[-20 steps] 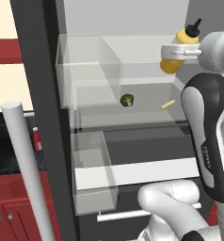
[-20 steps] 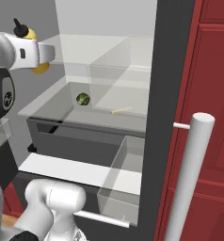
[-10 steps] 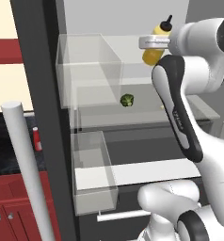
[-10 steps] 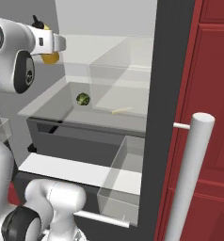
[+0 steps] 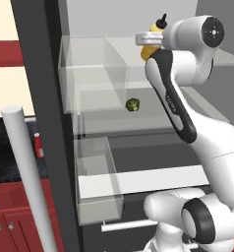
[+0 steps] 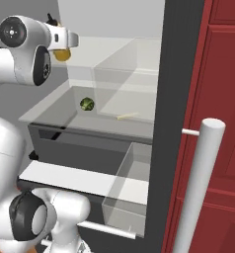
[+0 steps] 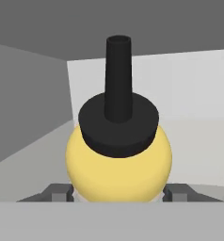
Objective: Place the ketchup and mustard from the counter to the top shelf of the fridge. If the existing items in the fridge are on the top shelf, move them to other shelves.
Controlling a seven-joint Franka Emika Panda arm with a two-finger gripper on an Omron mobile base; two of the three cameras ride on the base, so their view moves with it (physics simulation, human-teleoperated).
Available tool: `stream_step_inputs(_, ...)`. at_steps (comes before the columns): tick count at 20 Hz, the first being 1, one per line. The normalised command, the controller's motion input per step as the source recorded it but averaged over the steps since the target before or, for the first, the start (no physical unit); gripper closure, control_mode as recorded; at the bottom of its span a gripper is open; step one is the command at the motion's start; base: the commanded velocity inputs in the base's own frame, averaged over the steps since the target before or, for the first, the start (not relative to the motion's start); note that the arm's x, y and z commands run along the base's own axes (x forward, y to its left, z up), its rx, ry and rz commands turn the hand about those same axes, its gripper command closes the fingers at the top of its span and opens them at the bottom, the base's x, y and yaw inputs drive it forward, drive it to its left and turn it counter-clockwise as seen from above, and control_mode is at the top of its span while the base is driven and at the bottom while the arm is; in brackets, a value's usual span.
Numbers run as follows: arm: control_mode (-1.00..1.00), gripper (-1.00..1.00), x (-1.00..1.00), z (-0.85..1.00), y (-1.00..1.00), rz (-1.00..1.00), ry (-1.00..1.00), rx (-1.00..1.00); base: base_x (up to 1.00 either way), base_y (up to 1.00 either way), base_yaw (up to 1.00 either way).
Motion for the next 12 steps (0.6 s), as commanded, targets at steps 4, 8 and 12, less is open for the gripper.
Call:
stream_step_inputs(4,-1.0,1.0,0.67,0.0,0.18,0.0,0.01,0.0,0.0,0.0,0.0)
stream_step_inputs(8,-1.0,1.0,0.49,-0.05,0.14,0.0,0.04,-0.03,0.0,0.0,0.0)
stream_step_inputs(12,-1.0,1.0,0.2,-0.29,0.0,0.0,0.07,-0.13,0.0,0.0,0.0)
